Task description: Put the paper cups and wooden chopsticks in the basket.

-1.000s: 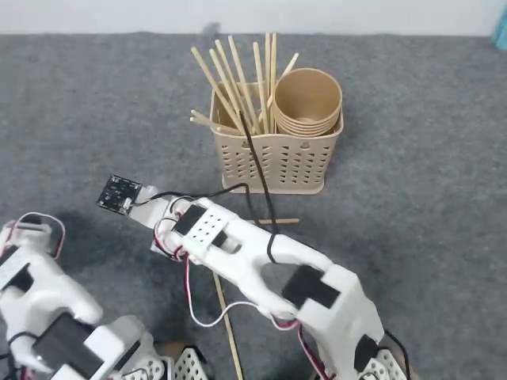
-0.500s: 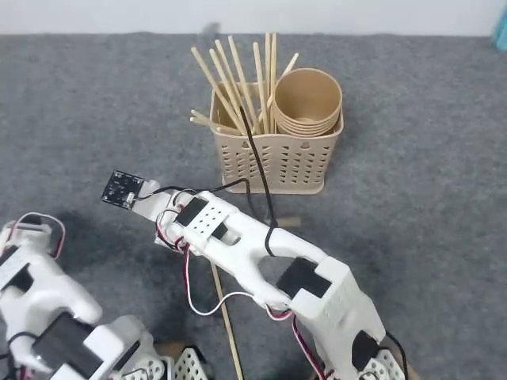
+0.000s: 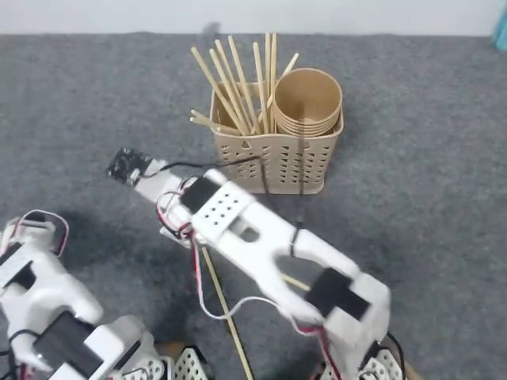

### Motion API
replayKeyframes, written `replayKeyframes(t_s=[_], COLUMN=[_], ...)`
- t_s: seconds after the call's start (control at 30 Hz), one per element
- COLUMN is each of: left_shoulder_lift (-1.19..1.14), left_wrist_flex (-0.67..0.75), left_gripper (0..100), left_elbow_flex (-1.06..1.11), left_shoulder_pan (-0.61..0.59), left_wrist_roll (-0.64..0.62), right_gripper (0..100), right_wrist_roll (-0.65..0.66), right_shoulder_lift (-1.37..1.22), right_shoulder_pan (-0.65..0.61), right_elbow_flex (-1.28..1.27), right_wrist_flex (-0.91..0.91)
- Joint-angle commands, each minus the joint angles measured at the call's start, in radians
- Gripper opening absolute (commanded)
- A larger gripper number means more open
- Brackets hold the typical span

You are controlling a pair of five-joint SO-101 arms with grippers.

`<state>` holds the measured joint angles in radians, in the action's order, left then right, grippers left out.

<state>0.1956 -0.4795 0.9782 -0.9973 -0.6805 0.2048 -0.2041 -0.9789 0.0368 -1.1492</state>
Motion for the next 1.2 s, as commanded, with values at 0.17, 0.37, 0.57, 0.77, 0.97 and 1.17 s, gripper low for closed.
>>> replayKeyframes(t_s=[0.17,0.37,0.57,0.77,0.97,1.17], left_shoulder_lift=[0.005,0.005,0.003,0.012,0.012,0.012], left_wrist_flex=[-0.003,-0.003,-0.008,-0.003,-0.003,-0.003], left_gripper=[26,26,26,26,26,26], left_elbow_flex=[-0.031,-0.031,-0.030,-0.016,-0.016,-0.016], left_shoulder_pan=[0.015,0.017,0.035,0.035,0.037,0.037], left_wrist_roll=[-0.008,-0.008,0.009,0.041,0.041,0.041], right_gripper=[0.8,0.8,0.8,0.8,0.8,0.8], right_wrist_roll=[-0.015,-0.015,-0.015,-0.149,-0.310,-0.362], right_shoulder_lift=[0.527,0.892,1.210,1.374,1.403,1.316], right_shoulder_pan=[0.010,0.015,0.062,0.140,0.208,0.325], right_elbow_flex=[0.002,-0.364,-0.635,-0.641,-0.641,-0.641], right_wrist_flex=[-0.262,-0.174,0.053,0.337,0.733,1.156])
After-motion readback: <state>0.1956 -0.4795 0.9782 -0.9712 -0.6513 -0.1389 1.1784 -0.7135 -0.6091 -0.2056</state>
